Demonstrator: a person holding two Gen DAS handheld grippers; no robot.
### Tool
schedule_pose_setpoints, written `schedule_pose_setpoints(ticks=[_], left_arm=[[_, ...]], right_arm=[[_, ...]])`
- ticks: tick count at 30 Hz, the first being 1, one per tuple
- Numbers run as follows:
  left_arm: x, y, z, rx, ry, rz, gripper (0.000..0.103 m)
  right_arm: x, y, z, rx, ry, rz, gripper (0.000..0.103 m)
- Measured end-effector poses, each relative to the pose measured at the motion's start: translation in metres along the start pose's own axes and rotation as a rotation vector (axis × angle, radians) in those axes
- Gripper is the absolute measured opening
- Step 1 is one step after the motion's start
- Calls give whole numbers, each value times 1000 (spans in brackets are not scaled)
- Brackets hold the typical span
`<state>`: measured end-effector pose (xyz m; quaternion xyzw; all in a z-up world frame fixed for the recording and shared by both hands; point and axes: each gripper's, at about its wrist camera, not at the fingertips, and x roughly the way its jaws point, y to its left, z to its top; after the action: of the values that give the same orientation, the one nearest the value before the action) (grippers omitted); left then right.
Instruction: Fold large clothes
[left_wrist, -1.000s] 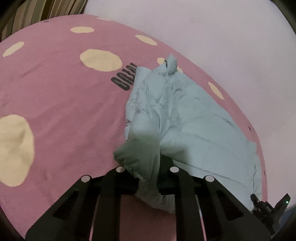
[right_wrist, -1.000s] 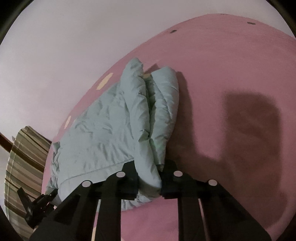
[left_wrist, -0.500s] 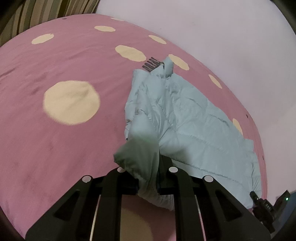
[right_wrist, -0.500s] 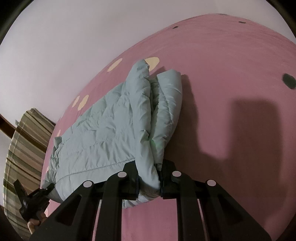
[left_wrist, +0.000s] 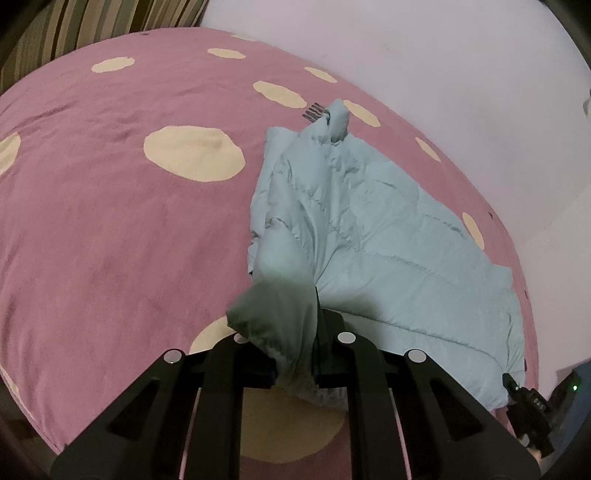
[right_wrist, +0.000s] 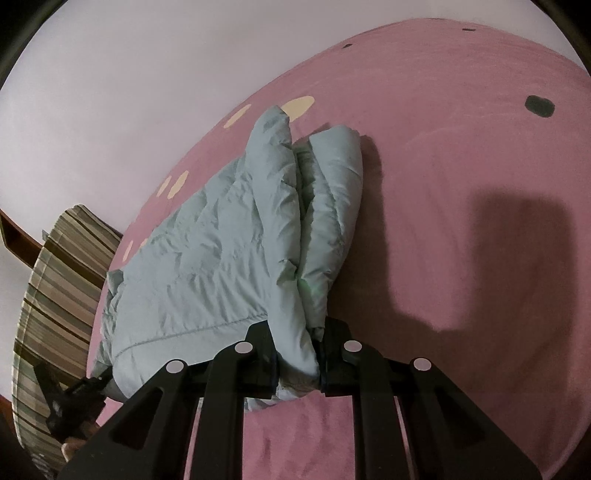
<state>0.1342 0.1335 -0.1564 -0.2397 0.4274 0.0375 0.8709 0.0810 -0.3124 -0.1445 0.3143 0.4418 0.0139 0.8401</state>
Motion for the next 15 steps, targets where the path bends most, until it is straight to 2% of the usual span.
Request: schedule_pose_setpoints(ticks=[15], left_arm=[[-12, 4, -5, -3, -3, 0, 12]], right_arm=[[-14, 7, -11, -20, -10, -6, 15]])
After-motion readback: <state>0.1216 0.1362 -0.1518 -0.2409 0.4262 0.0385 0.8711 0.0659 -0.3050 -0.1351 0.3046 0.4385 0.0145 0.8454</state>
